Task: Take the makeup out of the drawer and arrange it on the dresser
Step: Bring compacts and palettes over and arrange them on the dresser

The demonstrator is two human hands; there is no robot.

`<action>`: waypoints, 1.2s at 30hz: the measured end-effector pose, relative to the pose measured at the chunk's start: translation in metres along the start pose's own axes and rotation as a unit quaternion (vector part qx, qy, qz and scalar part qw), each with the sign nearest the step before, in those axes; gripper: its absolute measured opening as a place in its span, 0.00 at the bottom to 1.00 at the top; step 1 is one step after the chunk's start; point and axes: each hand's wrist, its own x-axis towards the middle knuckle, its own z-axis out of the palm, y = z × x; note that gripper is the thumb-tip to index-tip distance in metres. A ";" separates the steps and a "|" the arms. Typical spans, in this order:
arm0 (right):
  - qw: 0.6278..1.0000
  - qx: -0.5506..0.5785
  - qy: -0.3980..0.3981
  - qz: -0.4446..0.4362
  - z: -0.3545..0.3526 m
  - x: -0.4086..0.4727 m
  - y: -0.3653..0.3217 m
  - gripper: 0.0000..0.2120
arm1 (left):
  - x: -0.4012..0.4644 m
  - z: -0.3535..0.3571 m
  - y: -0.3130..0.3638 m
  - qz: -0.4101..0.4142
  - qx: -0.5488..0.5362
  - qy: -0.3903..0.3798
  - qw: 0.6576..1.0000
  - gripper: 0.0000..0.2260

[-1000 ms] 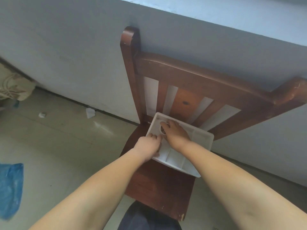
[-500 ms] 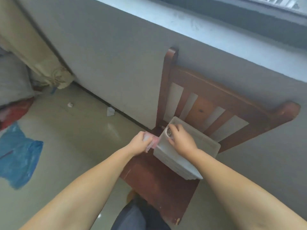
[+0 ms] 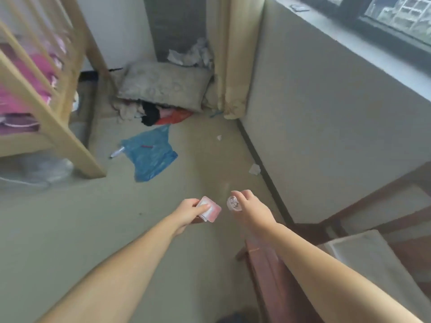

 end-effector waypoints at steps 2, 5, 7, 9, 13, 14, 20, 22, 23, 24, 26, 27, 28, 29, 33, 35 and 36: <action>0.998 -0.014 -0.015 -0.059 0.021 0.019 -0.062 0.22 | -0.027 -0.059 -0.019 0.001 -0.038 0.046 0.998 0.04; 0.990 -0.029 -0.029 -0.135 0.060 0.038 -0.164 0.22 | -0.074 -0.150 -0.056 -0.002 -0.089 0.120 0.989 0.05; 0.982 -0.034 -0.044 -0.180 0.089 0.045 -0.235 0.24 | -0.109 -0.210 -0.084 -0.013 -0.117 0.166 0.979 0.08; 0.972 -0.040 -0.061 -0.222 0.115 0.049 -0.303 0.25 | -0.145 -0.267 -0.111 -0.024 -0.145 0.207 0.967 0.08; 0.949 -0.050 -0.106 -0.294 0.162 0.051 -0.422 0.24 | -0.217 -0.363 -0.161 -0.041 -0.201 0.278 0.938 0.09; 0.942 -0.053 -0.115 -0.312 0.172 0.052 -0.448 0.24 | -0.233 -0.383 -0.173 -0.042 -0.214 0.293 0.931 0.08; 0.888 -0.091 -0.156 -0.422 0.225 0.061 -0.582 0.23 | -0.307 -0.475 -0.232 -0.050 -0.255 0.392 0.883 0.07; 0.867 -0.107 -0.167 -0.458 0.241 0.067 -0.623 0.23 | -0.323 -0.501 -0.248 -0.058 -0.272 0.413 0.867 0.07; 0.855 -0.114 -0.172 -0.477 0.249 0.071 -0.645 0.23 | -0.329 -0.515 -0.255 -0.063 -0.281 0.423 0.859 0.07; 0.842 -0.122 -0.175 -0.495 0.258 0.076 -0.668 0.23 | -0.335 -0.530 -0.261 -0.068 -0.288 0.435 0.851 0.07; 0.815 -0.137 -0.182 -0.533 0.275 0.086 -0.716 0.23 | -0.346 -0.562 -0.271 -0.074 -0.306 0.457 0.832 0.07; 0.801 -0.144 -0.188 -0.550 0.283 0.091 -0.740 0.23 | -0.352 -0.578 -0.274 -0.076 -0.316 0.470 0.821 0.06; 0.785 -0.152 -0.196 -0.568 0.291 0.097 -0.766 0.24 | -0.360 -0.596 -0.277 -0.080 -0.325 0.485 0.808 0.06; 0.768 -0.158 -0.205 -0.586 0.300 0.101 -0.791 0.24 | -0.368 -0.613 -0.281 -0.082 -0.336 0.500 0.794 0.06; 0.692 -0.174 -0.233 -0.661 0.334 0.109 -0.891 0.24 | -0.408 -0.674 -0.297 -0.083 -0.372 0.564 0.733 0.04; 0.659 -0.181 -0.246 -0.687 0.352 0.104 -0.939 0.24 | -0.430 -0.697 -0.314 -0.090 -0.393 0.589 0.700 0.04; 0.642 -0.185 -0.252 -0.700 0.363 0.099 -0.963 0.24 | -0.443 -0.707 -0.324 -0.091 -0.402 0.599 0.686 0.04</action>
